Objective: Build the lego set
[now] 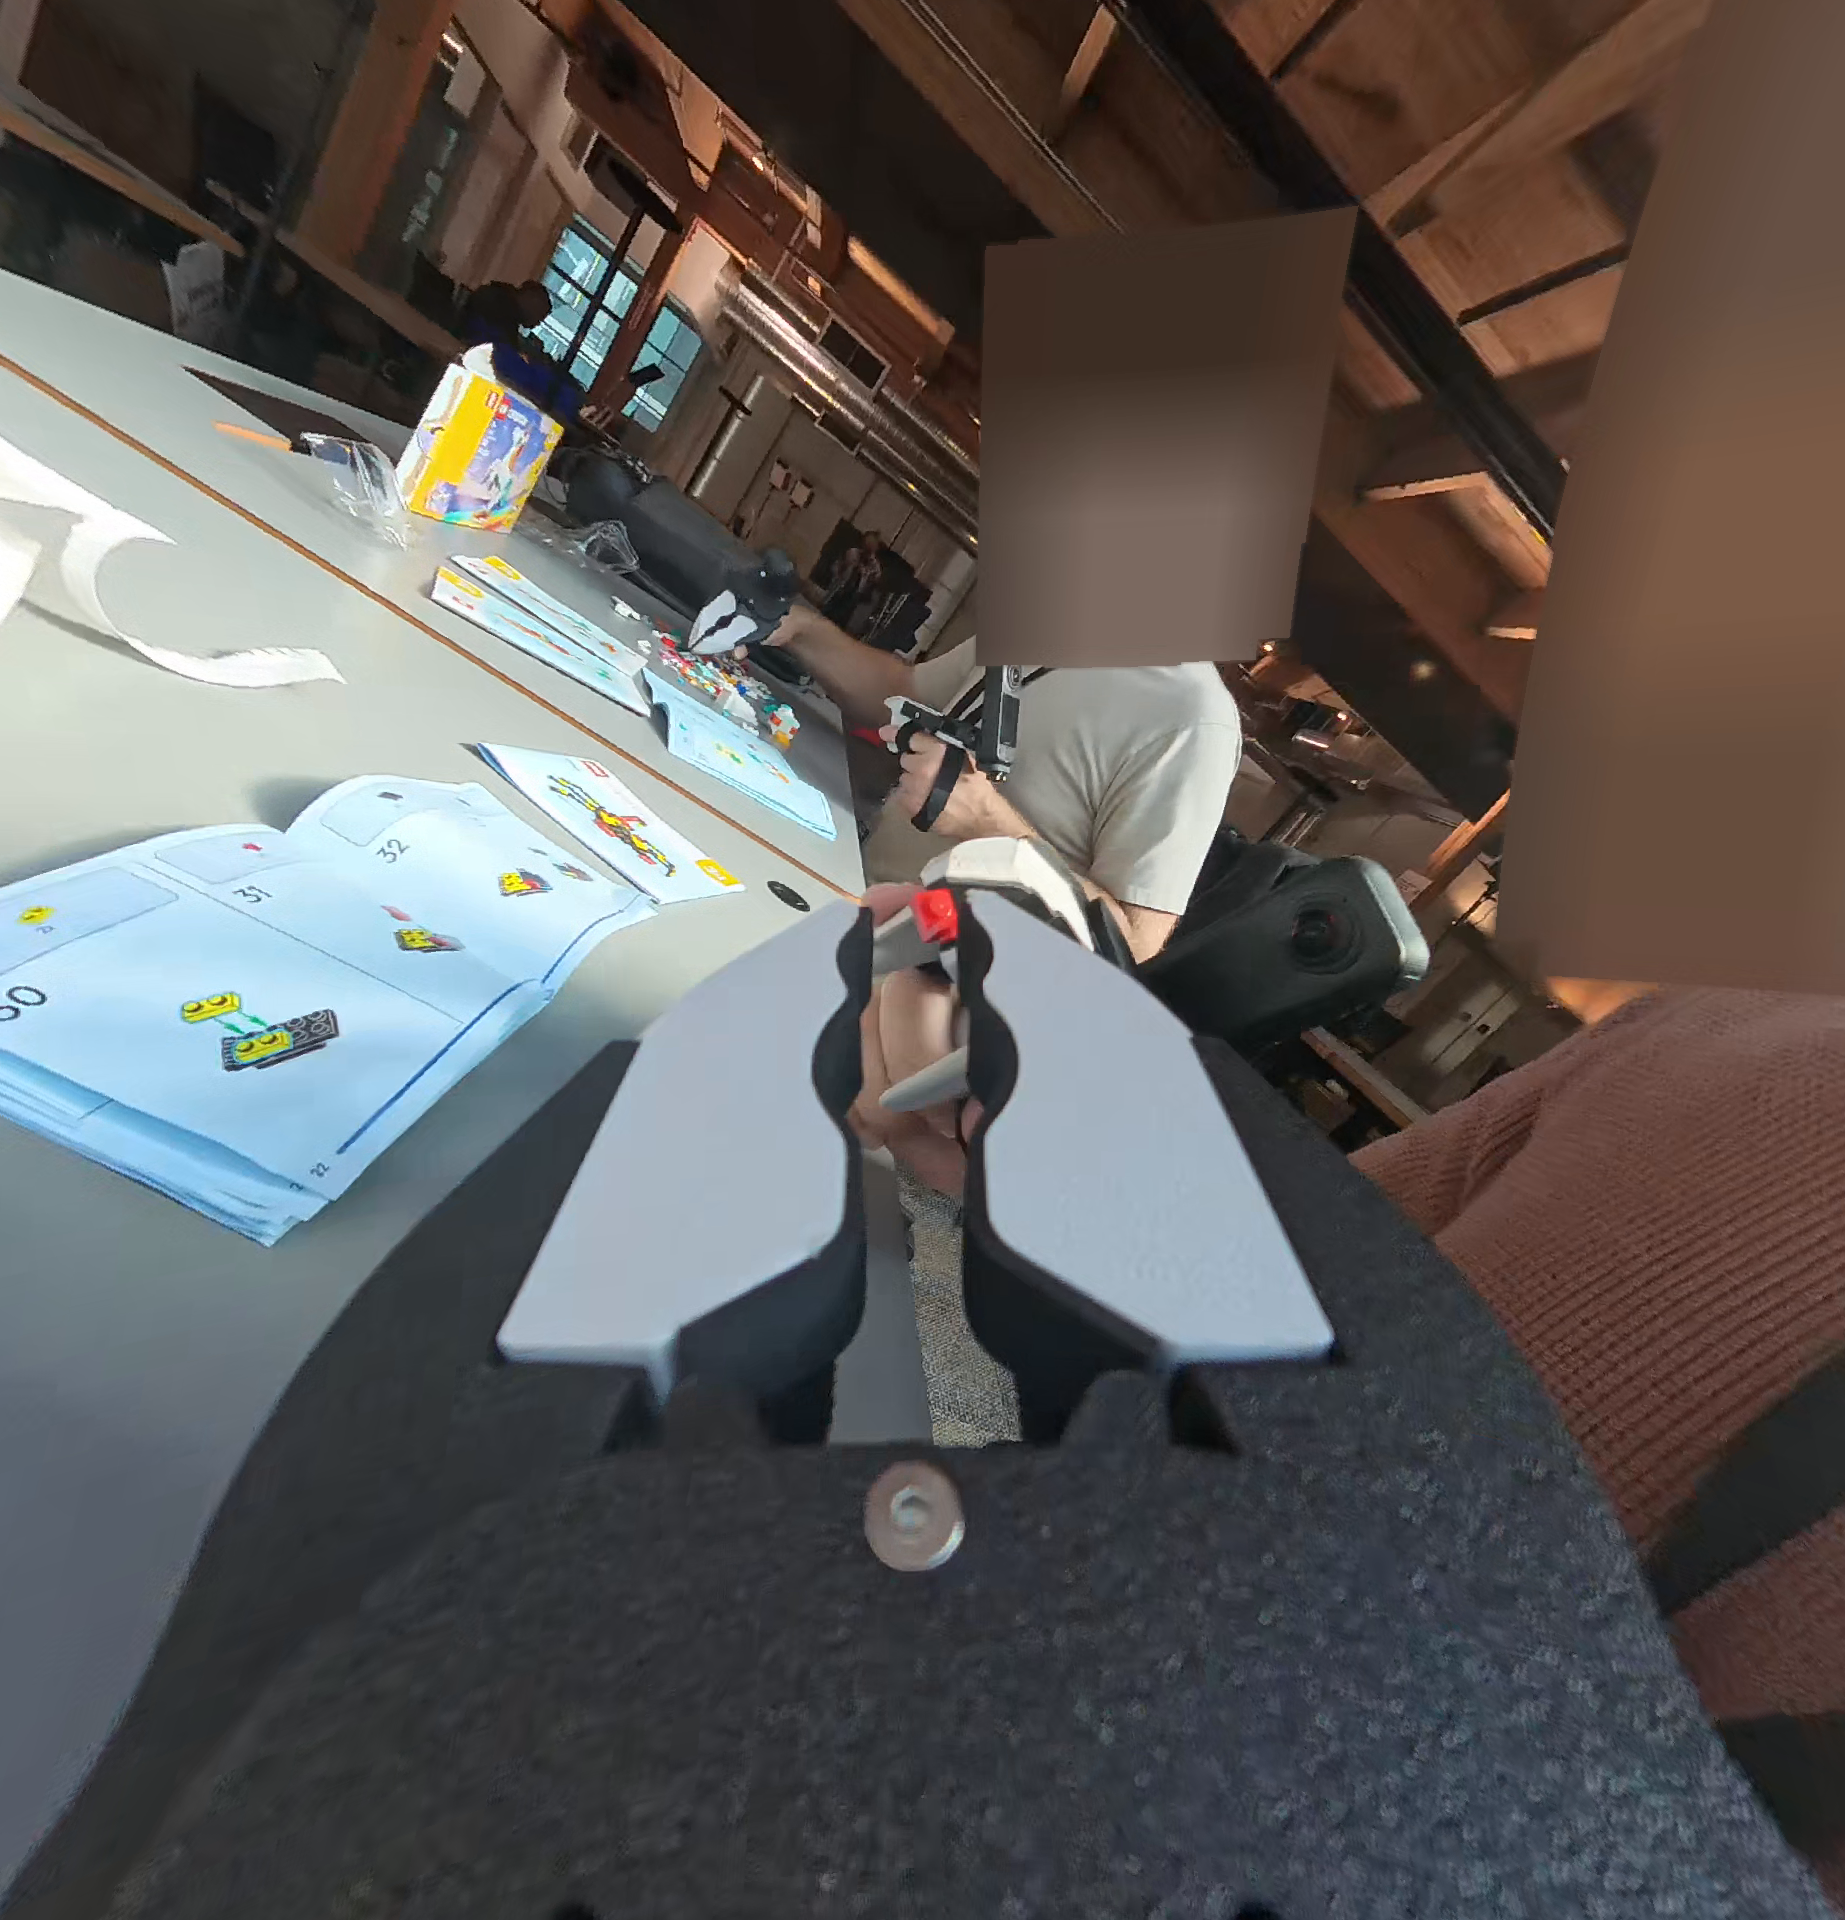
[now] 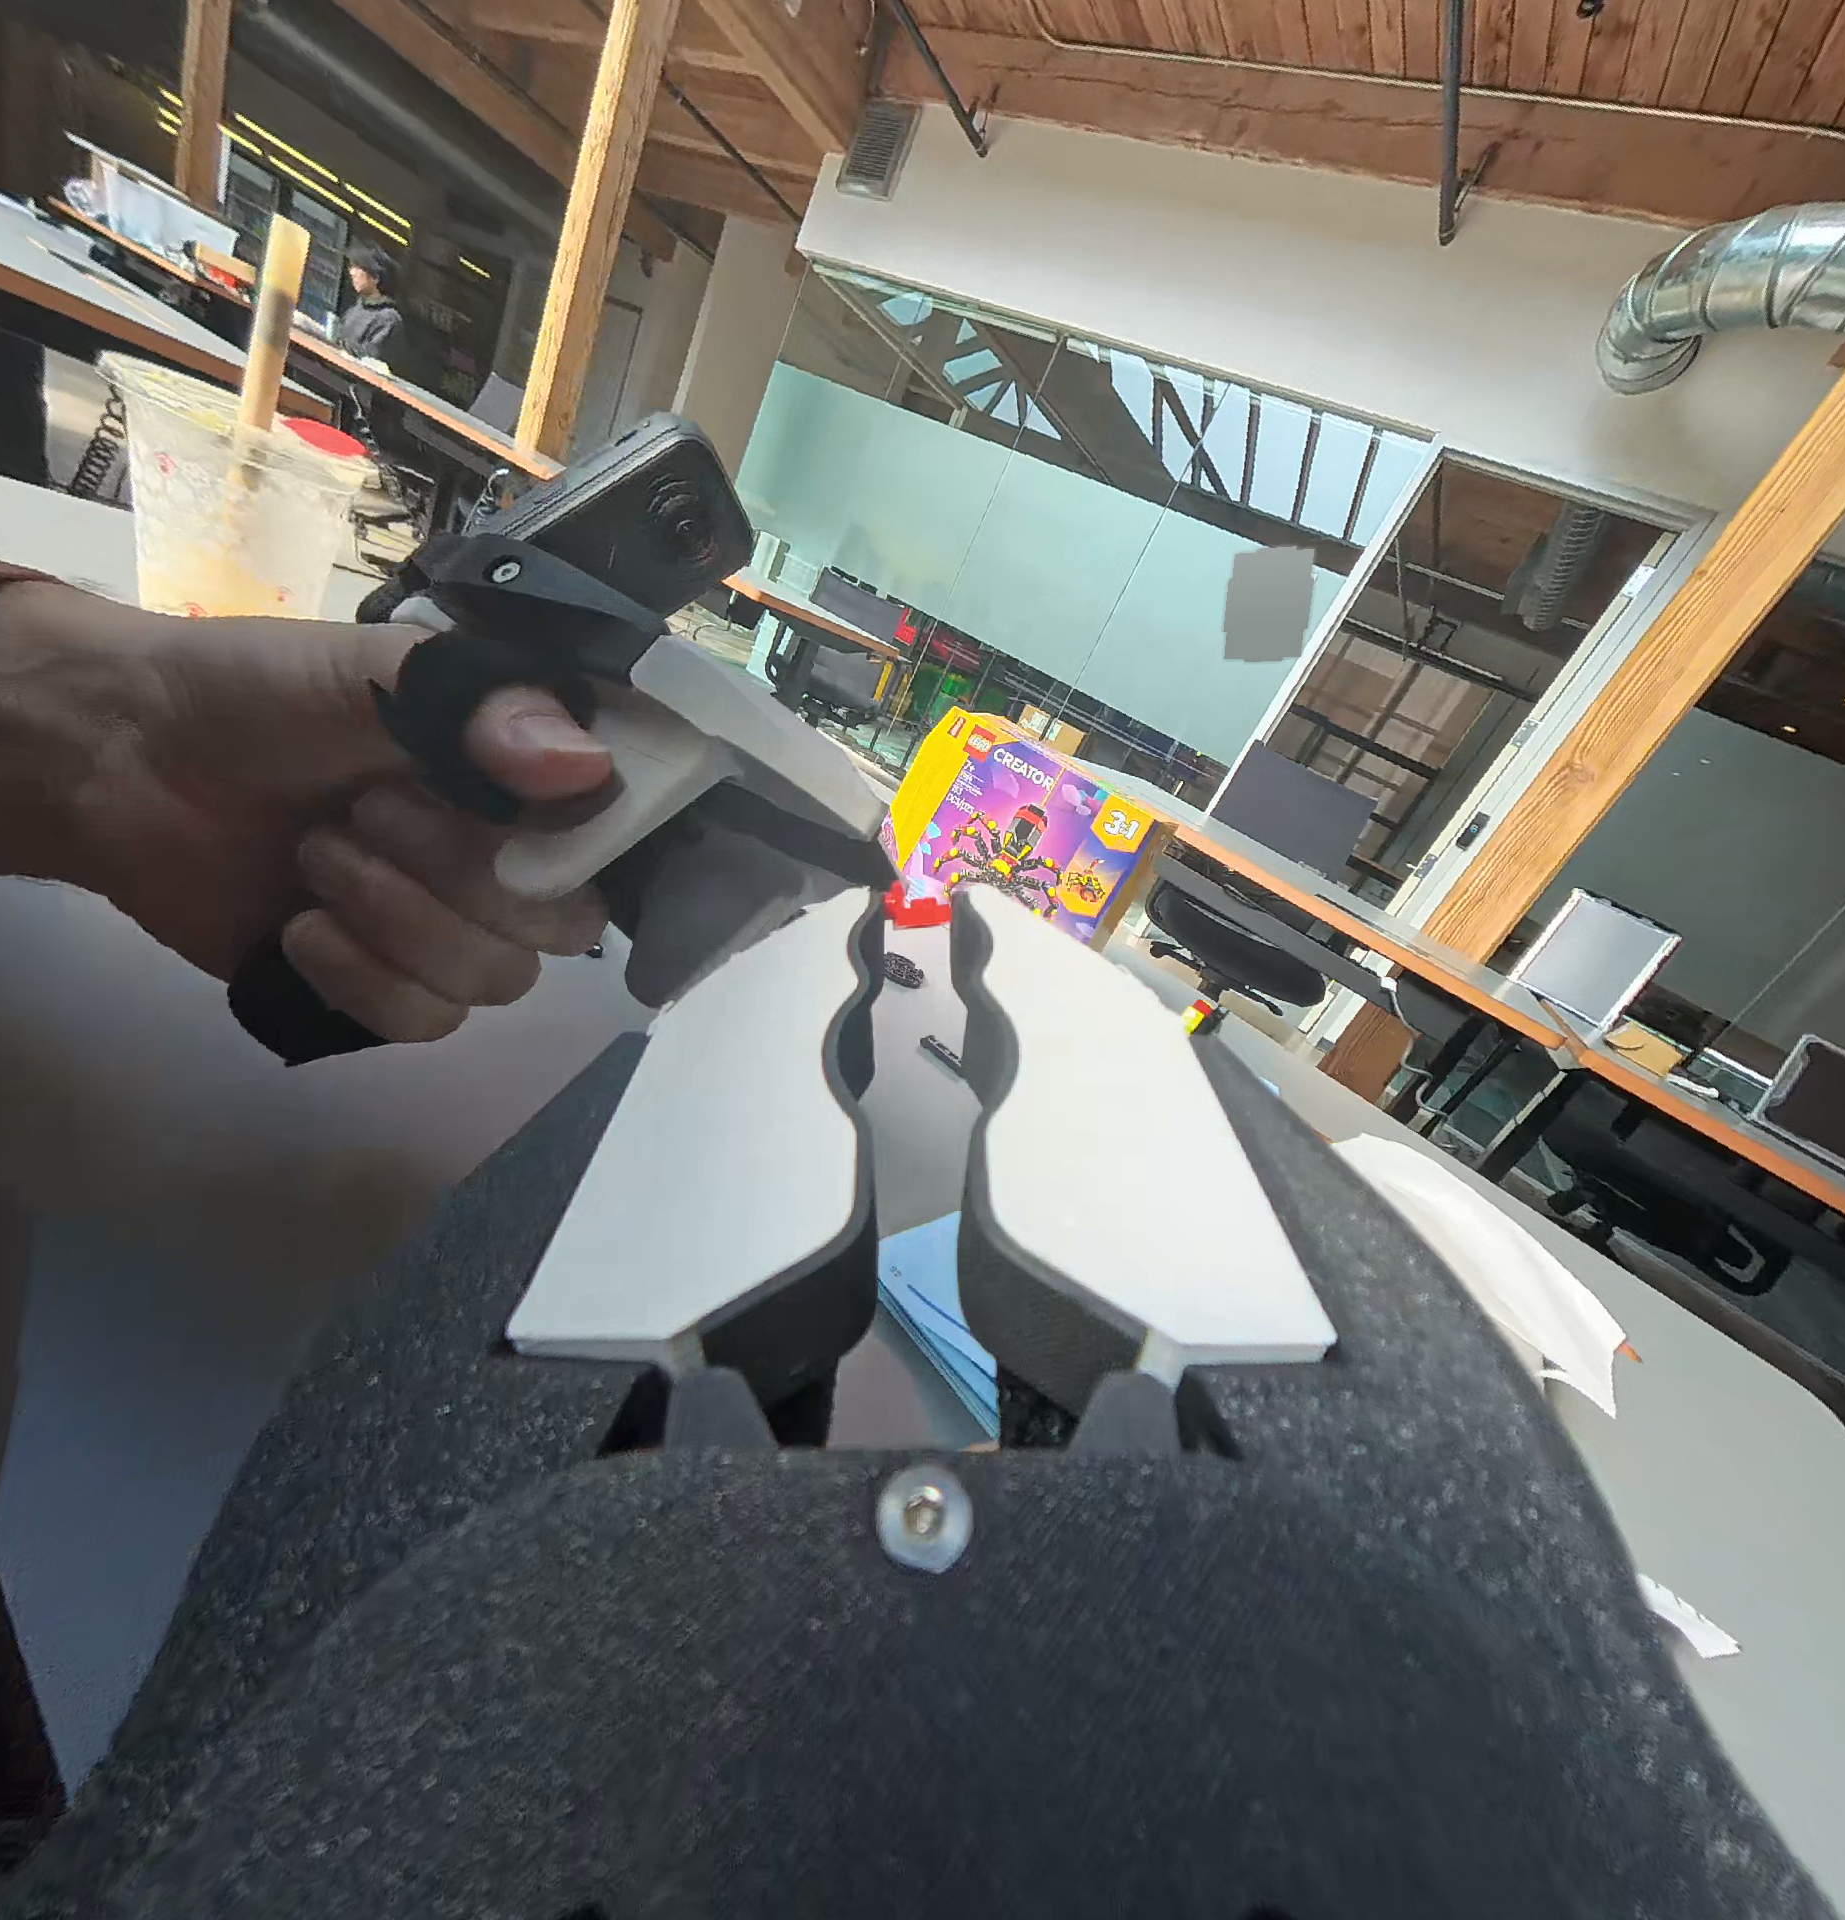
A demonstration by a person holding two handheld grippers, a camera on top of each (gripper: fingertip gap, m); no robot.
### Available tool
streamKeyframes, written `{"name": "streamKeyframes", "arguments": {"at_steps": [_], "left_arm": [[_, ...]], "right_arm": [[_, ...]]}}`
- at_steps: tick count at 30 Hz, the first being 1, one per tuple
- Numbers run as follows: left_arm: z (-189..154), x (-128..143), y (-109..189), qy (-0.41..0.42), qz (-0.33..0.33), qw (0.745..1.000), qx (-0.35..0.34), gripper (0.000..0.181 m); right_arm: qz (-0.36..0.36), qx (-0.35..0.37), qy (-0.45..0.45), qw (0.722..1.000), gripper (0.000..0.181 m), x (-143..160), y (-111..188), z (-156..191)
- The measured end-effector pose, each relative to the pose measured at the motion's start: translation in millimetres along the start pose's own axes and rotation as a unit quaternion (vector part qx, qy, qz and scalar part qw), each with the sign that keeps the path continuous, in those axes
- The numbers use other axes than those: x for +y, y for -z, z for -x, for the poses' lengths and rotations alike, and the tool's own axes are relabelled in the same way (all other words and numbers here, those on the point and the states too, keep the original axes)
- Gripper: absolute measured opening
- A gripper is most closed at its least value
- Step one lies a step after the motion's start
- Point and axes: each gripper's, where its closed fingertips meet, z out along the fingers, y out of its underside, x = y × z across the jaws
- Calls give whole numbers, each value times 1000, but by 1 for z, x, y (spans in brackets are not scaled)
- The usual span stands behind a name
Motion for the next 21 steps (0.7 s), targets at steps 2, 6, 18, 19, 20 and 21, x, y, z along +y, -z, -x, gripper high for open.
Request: {"name": "streamKeyframes", "arguments": {"at_steps": [2, 6, 18, 19, 20, 21], "left_arm": [[5, 9, -5, -8, 16, 1000, -17, 15], [10, 23, -8, -47, 46, 996, -59, 15], [25, 45, -1, -63, 71, 987, -132, 8], [27, 46, 0, -67, 75, 985, -139, 8], [29, 46, 1, -71, 78, 984, -147, 8], [31, 46, 3, -76, 77, 982, -155, 8]], "right_arm": [[11, -9, 24, 1000, 11, 8, 0, 1], [40, -31, 85, 995, 12, 23, 0, 12], [54, -73, 124, 988, 11, 41, 1, 24], [57, -82, 119, 988, 12, 43, 1, 25], [59, -86, 116, 988, 12, 45, 0, 25], [60, -89, 113, 988, 14, 47, 0, 25]]}}
